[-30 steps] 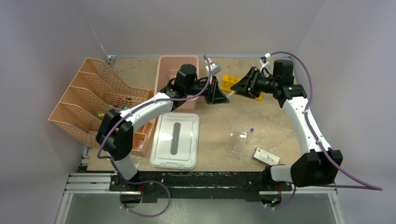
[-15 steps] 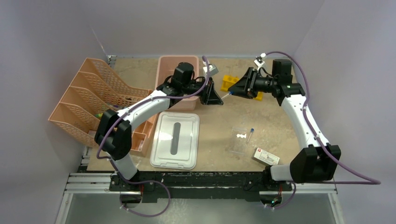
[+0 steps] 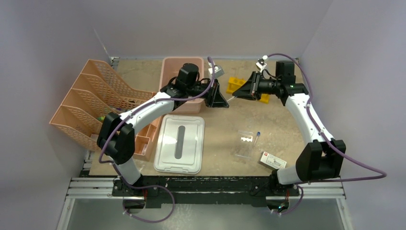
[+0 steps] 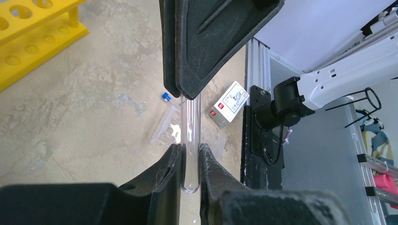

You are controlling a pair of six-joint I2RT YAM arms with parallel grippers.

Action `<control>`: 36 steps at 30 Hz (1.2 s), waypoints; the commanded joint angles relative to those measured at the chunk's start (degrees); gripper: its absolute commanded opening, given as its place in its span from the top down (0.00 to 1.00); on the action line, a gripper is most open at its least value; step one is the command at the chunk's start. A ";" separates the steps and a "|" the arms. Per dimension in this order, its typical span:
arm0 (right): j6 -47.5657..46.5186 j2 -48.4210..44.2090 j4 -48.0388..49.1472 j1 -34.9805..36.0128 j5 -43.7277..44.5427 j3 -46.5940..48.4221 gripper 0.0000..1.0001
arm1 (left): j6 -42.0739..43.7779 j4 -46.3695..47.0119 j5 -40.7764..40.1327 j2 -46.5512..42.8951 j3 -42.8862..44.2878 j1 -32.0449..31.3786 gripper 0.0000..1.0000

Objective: Organize the chemistry lab equipment

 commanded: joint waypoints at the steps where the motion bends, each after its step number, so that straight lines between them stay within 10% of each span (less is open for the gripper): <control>1: 0.29 -1.53 1.67 -0.12 -1.40 1.58 0.88 | 1.82 2.18 0.15 -1.42 2.80 0.32 0.87; 5: -1.59 -1.61 -3.73 -0.12 4.09 3.43 0.90 | 1.16 -0.15 -7.10 -2.40 1.97 1.41 0.48; 10: -11.40 -1.64 -16.51 -0.07 26.32 6.96 0.92 | 1.64 -1.12 -17.46 -5.90 -0.50 2.47 0.35; 21: -14.43 -5.18 -21.35 14.80 66.94 2.14 0.95 | -1.90 -3.90 -46.87 -11.35 -3.04 2.57 0.34; 36: -11.45 -13.43 -8.29 34.71 83.34 -15.55 0.94 | -5.76 -2.92 -53.85 -17.91 -4.24 2.56 0.37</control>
